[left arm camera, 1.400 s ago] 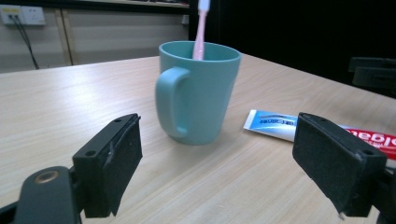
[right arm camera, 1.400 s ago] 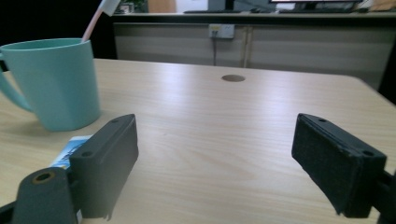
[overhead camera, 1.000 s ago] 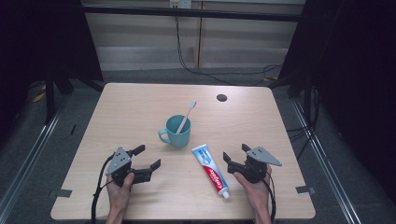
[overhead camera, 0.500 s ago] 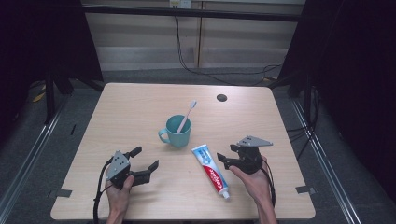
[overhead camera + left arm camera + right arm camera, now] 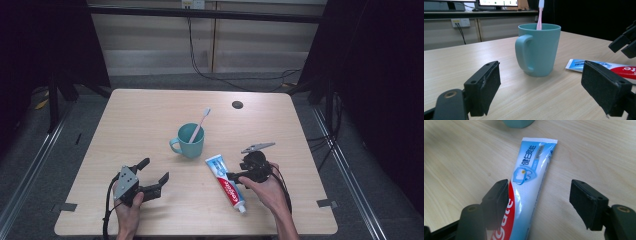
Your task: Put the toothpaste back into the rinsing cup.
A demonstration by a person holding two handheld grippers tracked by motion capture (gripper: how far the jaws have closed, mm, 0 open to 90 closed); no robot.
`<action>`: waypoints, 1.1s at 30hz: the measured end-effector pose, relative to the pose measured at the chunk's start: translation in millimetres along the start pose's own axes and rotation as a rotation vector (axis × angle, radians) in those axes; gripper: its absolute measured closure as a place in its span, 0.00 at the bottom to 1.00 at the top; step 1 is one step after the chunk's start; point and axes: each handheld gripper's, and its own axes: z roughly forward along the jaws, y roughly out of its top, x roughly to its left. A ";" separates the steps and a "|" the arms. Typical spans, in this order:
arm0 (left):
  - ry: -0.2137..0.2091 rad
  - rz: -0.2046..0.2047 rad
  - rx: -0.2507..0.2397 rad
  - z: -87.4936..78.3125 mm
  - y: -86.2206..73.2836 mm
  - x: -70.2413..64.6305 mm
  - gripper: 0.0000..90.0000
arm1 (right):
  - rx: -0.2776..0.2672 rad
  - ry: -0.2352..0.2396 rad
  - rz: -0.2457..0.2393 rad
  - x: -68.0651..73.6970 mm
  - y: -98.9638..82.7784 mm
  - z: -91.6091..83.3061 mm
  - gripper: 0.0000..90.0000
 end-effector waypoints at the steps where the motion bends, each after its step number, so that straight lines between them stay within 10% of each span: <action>1: 0.009 -0.012 -0.018 -1.5 -0.8 0.3 0.17 | 0.011 0.002 0.003 -0.1 1.4 -0.2 0.37; 12: 0.020 -0.005 -0.047 -4.6 -2.1 -0.4 0.17 | 0.169 0.050 0.041 -3.0 8.8 20.4 0.40; 33: 0.011 0.007 -0.045 -4.9 -2.1 -0.4 0.18 | 0.262 0.072 0.023 3.5 23.1 46.9 0.45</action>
